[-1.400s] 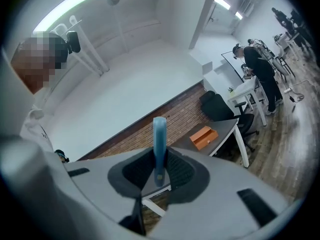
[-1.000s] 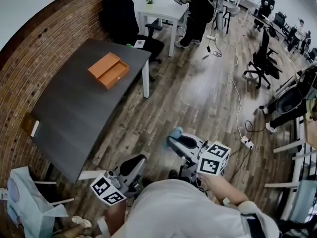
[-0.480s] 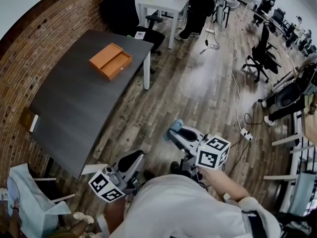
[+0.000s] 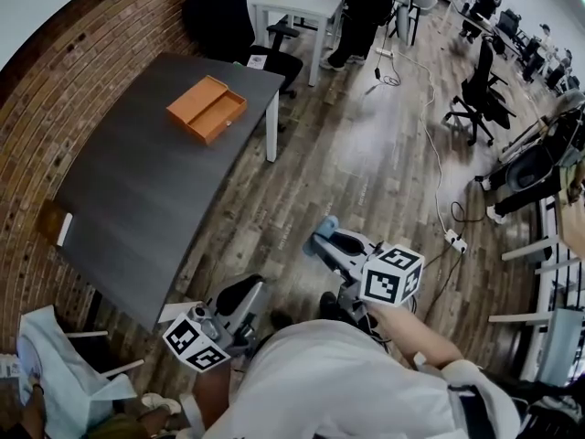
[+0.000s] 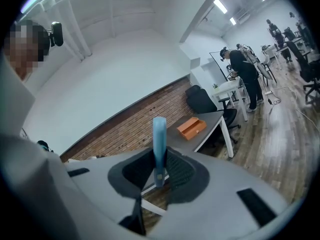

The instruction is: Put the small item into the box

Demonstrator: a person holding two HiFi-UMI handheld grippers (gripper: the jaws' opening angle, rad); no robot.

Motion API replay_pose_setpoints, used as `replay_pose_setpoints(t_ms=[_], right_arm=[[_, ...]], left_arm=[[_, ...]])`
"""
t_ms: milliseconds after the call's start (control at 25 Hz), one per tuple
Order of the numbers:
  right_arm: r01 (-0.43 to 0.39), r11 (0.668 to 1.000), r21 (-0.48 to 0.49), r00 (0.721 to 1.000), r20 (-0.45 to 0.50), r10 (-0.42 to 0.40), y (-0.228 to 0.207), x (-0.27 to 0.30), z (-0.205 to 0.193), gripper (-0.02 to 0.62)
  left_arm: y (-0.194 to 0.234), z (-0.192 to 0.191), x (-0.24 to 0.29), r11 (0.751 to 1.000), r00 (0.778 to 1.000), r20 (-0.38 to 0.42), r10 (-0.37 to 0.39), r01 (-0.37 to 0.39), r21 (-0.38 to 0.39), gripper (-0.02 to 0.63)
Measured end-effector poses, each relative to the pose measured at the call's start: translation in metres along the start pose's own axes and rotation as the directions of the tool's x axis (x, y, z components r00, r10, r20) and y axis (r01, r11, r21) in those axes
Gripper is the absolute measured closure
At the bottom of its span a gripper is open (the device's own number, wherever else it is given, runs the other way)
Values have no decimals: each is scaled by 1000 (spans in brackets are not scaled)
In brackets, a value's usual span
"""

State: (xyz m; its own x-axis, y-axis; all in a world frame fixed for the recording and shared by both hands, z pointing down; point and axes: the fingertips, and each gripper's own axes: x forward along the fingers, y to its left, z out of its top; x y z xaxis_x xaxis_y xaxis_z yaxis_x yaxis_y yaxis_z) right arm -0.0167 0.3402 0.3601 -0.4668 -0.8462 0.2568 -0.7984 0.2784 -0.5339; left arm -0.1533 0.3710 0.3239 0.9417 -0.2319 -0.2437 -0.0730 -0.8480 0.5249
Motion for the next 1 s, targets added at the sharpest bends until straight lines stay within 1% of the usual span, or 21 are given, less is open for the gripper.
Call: replay_pose_setpoints(t_ms=[160,400,600,760,880,1000], right_arm=[[3,1000,11,1000,-2,-3,1,4,-2,514],[-7,1000,30,1000,-25,7,-10,15,-3,514],[-39,999,34,998,-41,41,-29,34,8,514],[-86,996,26,995,-55,87,-47,54,30,514],[-132,991,-16,990,-50,131,-58,66,56,514],[-164,981,-104,985,-69,158,-71,73,76,514]], left_arm=[[4,0,-5,1000,1000,-2,14,-14,-5,566],[17,-1,-4,999,999,3,46,-46,-15,569],[37,2,10,996,996,6,94,-94,-4,569],[57,12,31,992,992,19,123,-123,4,572],[74,20,57,990,990,22,136,-137,20,575],[86,26,84,988,989,27,147,-148,33,577]])
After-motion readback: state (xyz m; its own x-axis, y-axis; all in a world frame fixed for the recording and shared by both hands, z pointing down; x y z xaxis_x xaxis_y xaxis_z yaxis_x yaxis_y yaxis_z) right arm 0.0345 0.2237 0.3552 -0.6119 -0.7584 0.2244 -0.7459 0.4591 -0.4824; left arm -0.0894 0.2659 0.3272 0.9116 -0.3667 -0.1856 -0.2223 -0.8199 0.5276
